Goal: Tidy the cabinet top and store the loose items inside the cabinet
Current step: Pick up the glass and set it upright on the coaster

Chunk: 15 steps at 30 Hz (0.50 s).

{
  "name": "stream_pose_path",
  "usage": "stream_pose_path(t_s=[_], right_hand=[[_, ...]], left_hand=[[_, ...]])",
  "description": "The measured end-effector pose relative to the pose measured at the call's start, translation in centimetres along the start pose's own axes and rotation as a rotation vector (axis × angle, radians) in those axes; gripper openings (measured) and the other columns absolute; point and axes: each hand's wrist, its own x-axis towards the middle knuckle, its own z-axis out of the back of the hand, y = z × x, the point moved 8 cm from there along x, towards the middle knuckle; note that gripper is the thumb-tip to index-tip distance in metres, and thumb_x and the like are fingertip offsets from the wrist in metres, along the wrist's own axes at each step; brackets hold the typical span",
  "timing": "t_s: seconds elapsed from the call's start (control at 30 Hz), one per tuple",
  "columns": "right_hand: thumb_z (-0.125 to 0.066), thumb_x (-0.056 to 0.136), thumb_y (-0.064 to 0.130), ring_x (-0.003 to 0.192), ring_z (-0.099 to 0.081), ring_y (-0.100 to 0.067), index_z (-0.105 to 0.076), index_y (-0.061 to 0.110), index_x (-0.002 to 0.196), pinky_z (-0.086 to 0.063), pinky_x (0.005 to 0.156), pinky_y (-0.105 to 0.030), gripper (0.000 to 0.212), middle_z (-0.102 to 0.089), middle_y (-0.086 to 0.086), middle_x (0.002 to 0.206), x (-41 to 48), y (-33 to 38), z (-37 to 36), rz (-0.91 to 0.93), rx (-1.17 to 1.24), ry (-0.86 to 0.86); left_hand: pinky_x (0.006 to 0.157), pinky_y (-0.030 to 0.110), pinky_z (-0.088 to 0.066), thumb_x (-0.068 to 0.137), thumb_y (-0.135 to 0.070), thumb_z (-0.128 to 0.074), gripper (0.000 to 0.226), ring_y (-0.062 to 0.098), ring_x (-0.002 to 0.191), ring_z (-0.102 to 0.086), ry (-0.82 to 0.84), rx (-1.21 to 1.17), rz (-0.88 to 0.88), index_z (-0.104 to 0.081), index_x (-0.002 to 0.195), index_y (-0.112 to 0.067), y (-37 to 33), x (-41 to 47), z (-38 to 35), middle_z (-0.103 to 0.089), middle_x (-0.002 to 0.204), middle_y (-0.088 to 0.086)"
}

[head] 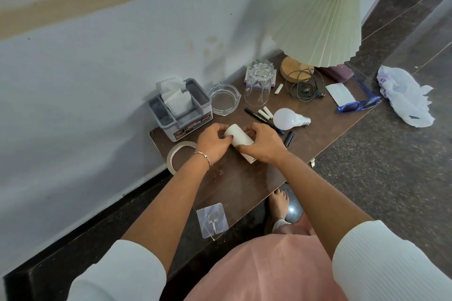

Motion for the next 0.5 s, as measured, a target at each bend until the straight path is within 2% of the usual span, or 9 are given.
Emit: stream_pose_path(t_s=[0.1,0.17,0.27,0.37,0.5], right_hand=[[-0.074,0.071,0.049,0.105,-0.056,-0.016,-0.062,0.020,0.115,-0.048,0.089,-0.033,0.054,-0.060,-0.001,0.113,-0.2,-0.2,0.6,0.015,0.006,-0.027],[-0.072,0.072,0.051,0.104,-0.056,-0.014,-0.064,0.022,0.112,-0.047,0.087,-0.029,0.050,-0.060,0.003,0.112,-0.6,-0.6,2.0,0.014,-0.003,-0.138],[-0.072,0.072,0.050,0.106,-0.055,-0.014,-0.064,0.024,0.108,-0.046,0.086,-0.029,0.045,-0.060,0.005,0.109,-1.5,-1.6,5.1,0.010,0.009,-0.362],[-0.077,0.068,0.047,0.116,-0.048,-0.021,-0.055,0.024,0.118,-0.039,0.092,-0.034,0.060,-0.055,0.001,0.120,-2.2,-3.2,7.6,-0.009,-0.049,-0.499],[-0.080,0.062,0.051,0.125,-0.042,-0.027,-0.044,0.026,0.129,-0.035,0.100,-0.044,0.081,-0.048,-0.002,0.131,-2.1,-6.0,9.1,-0.104,-0.054,-0.516]], left_hand=[[0.093,0.022,-0.040,0.084,-0.022,-0.062,0.042,0.017,0.113,-0.058,-0.003,0.149,-0.024,-0.057,0.125,-0.016,-0.5,-0.1,0.1,-0.063,0.124,0.002],[0.100,0.031,-0.043,0.084,-0.024,-0.061,0.047,0.019,0.117,-0.056,-0.028,0.194,-0.048,-0.053,0.130,-0.017,-1.3,-0.1,0.2,-0.060,0.128,0.002],[0.101,0.038,-0.043,0.084,-0.023,-0.059,0.047,0.021,0.118,-0.054,-0.113,0.240,-0.120,-0.052,0.130,-0.019,-3.4,-0.3,0.2,-0.060,0.127,0.000],[0.103,0.043,-0.040,0.085,-0.024,-0.058,0.045,0.022,0.122,-0.049,-0.136,0.286,-0.198,-0.051,0.130,-0.023,-5.4,-0.3,-0.6,-0.058,0.128,-0.001],[0.105,0.046,-0.037,0.085,-0.028,-0.058,0.046,0.021,0.128,-0.043,-0.072,0.341,-0.248,-0.049,0.130,-0.027,-7.1,0.0,-2.9,-0.054,0.132,-0.003]])
